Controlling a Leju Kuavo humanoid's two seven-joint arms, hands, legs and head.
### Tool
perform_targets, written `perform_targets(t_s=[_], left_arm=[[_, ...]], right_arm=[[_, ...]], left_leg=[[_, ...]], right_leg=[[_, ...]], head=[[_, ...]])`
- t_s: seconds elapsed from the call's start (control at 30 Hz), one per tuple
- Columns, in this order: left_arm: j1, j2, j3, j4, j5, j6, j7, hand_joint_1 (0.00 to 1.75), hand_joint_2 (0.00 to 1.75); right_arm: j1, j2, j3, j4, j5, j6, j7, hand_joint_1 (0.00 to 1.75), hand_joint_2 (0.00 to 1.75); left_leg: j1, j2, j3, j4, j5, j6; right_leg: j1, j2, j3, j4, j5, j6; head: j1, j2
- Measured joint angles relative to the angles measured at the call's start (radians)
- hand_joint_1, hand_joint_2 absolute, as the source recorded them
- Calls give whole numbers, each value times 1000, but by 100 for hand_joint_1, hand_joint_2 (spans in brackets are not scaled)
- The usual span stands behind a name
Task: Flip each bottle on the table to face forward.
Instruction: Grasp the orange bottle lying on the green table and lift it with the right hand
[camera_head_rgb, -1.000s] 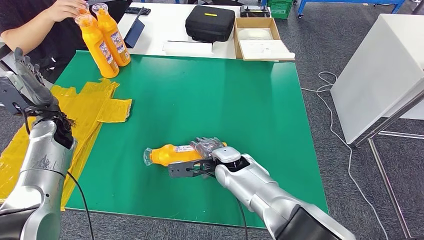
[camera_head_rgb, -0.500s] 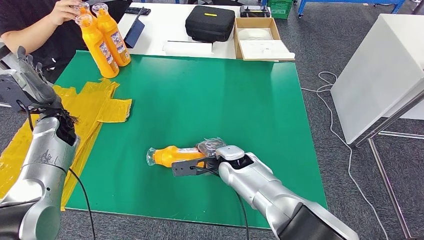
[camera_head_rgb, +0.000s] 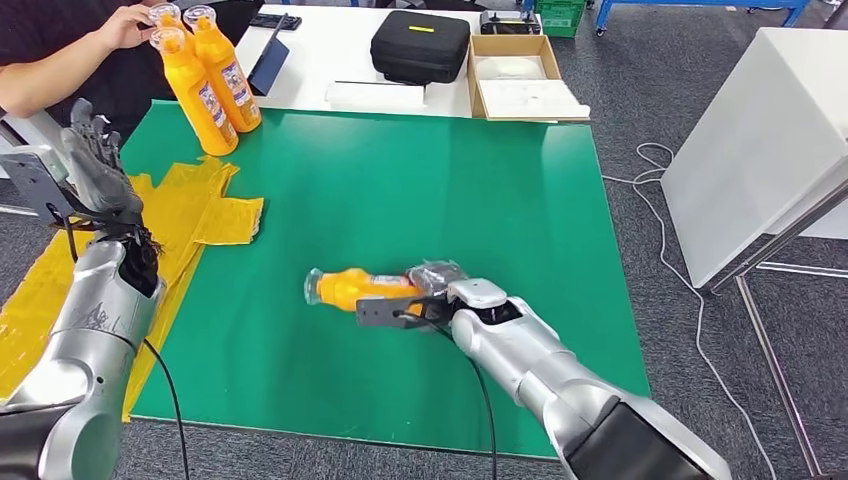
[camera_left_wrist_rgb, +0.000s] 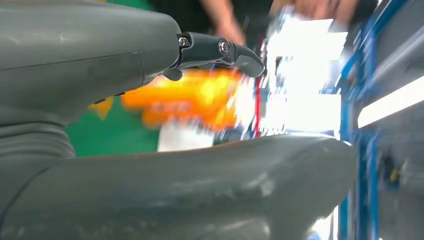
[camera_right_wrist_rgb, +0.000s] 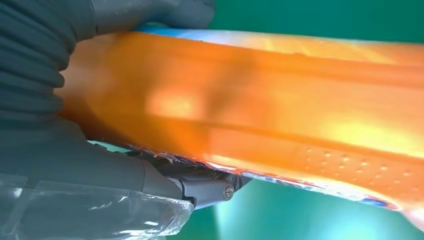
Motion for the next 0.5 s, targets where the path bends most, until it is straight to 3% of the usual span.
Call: perform_targets(t_s=[0.1,0.23,0.5], left_arm=[[41,-4,-15,-21,35,-135,48,0,175],[92,-20,-40,-68,58,-230,98,0,175],[134,-48,-77,-153,108,-282,162,0,175]], right_arm=[[-55,-21,-71,-39,-61,-35,-15,175,175],[-109,-55,-169,-124,-106,-44,-13,175,175],[-125,-81,-275,-248,-128,-50,-12,175,175]], left_leg=[[0,1,0,1,0,0],[0,-1,0,1,0,0],[0,0,0,1,0,0]], right_leg=[[0,0,0,0,0,0],[0,0,0,0,0,0],[0,0,0,0,0,0]], head=[[0,0],[0,0],[0,0]])
